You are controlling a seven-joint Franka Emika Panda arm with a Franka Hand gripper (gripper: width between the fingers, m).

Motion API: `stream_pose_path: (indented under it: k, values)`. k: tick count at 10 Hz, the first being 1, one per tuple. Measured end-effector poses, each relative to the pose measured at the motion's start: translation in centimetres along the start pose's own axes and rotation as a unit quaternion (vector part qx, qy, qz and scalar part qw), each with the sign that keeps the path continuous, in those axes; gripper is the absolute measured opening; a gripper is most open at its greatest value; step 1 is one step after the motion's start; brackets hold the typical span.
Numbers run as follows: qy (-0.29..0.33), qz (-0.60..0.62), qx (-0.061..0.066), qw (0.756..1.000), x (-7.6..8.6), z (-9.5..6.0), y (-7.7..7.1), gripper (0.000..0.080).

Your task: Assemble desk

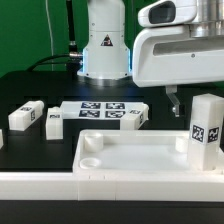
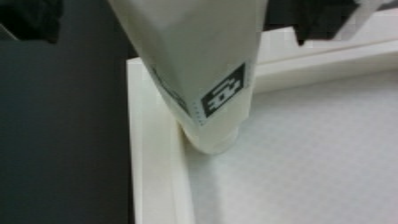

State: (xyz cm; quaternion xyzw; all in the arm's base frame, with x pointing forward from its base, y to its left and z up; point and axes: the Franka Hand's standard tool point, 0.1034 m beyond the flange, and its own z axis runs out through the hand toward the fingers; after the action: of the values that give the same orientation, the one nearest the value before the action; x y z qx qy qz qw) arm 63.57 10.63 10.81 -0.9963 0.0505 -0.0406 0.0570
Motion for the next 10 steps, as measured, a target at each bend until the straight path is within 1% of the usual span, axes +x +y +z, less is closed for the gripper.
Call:
stream_pose_path:
  k: [2, 3, 4, 5, 6, 10]
  values:
    - [0.0, -0.071, 0.0, 0.997, 0.01, 0.0, 0.01, 0.0649]
    - [0.0, -0.101, 0.0, 0.995, 0.01, 0.0, 0.01, 0.0527]
    - [0.0, -0.095, 0.001, 0.995, 0.0, 0.0, 0.0, 0.0527]
    - [0.0, -0.095, 0.001, 0.995, 0.0, 0.01, 0.03, 0.0387]
    - [0.0, -0.094, -0.003, 0.996, 0.05, 0.02, 0.47, 0.0295]
    - [0.001, -0.069, -0.002, 0.998, 0.1, 0.0, 0.54, 0.0295]
